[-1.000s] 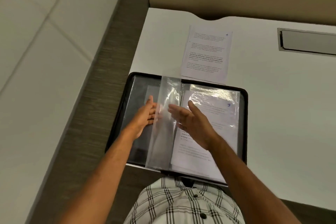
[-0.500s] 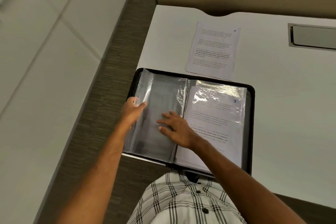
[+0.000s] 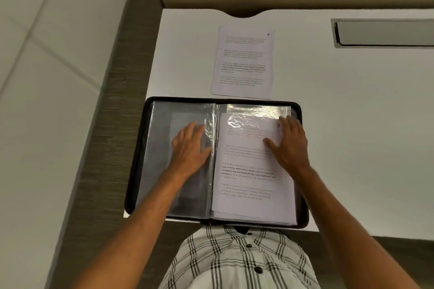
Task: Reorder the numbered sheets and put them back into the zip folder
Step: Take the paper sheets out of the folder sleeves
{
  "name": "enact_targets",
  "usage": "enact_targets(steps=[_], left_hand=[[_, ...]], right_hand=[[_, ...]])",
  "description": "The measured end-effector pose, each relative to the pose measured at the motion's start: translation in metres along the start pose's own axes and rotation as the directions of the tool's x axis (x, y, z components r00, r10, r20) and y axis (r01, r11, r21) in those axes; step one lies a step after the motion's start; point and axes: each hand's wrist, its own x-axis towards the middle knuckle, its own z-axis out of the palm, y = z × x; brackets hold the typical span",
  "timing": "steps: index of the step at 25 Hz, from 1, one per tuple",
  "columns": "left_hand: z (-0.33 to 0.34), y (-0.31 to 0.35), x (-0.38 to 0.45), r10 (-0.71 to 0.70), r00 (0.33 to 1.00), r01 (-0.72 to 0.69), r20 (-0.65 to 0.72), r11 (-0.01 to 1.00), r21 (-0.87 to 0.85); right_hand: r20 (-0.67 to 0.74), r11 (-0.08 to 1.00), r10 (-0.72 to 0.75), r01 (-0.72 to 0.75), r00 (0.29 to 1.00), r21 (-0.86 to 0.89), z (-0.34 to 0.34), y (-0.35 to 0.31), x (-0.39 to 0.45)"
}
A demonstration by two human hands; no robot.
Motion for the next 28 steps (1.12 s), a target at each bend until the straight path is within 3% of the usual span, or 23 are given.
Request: enact_targets(steps=[3, 6, 11, 18, 22, 25, 28], left_hand=[[0.013, 0.034, 0.015, 0.174, 0.983, -0.174, 0.058, 0.985, -0.004], [0.022, 0.054, 0.031, 0.231, 0.969, -0.235, 0.09, 0.971, 0.035], [0.02, 0.065, 0.055, 0.285, 0.954, -0.289, 0.088, 0.957, 0.031], [0.001, 0.086, 0.1, 0.294, 0.952, -0.296, 0.078, 0.955, 0.008], [0.001, 0.092, 0.12, 0.361, 0.933, -0.36, -0.004, 0.932, 0.045], [0.0, 0.094, 0.129, 0.383, 0.924, -0.383, -0.018, 0.924, -0.014], [-0.009, 0.094, 0.13, 0.386, 0.92, -0.375, 0.062, 0.917, -0.137]], right_hand=[[0.064, 0.987, 0.026, -0.016, 0.998, -0.159, -0.004, 0.016, 0.006], [0.098, 0.972, 0.013, 0.011, 0.995, -0.236, -0.002, 0.016, 0.004], [-0.005, 0.971, -0.013, 0.011, 1.0, -0.24, -0.002, 0.007, -0.001], [-0.079, 0.999, -0.001, -0.003, 0.997, -0.046, -0.001, -0.004, -0.007], [-0.076, 1.0, -0.009, 0.009, 0.997, -0.003, 0.001, -0.002, -0.009], [-0.056, 0.998, 0.01, -0.007, 0.998, 0.061, -0.001, -0.001, -0.01], [-0.067, 0.965, 0.07, -0.05, 0.995, 0.258, -0.007, -0.004, -0.013]])
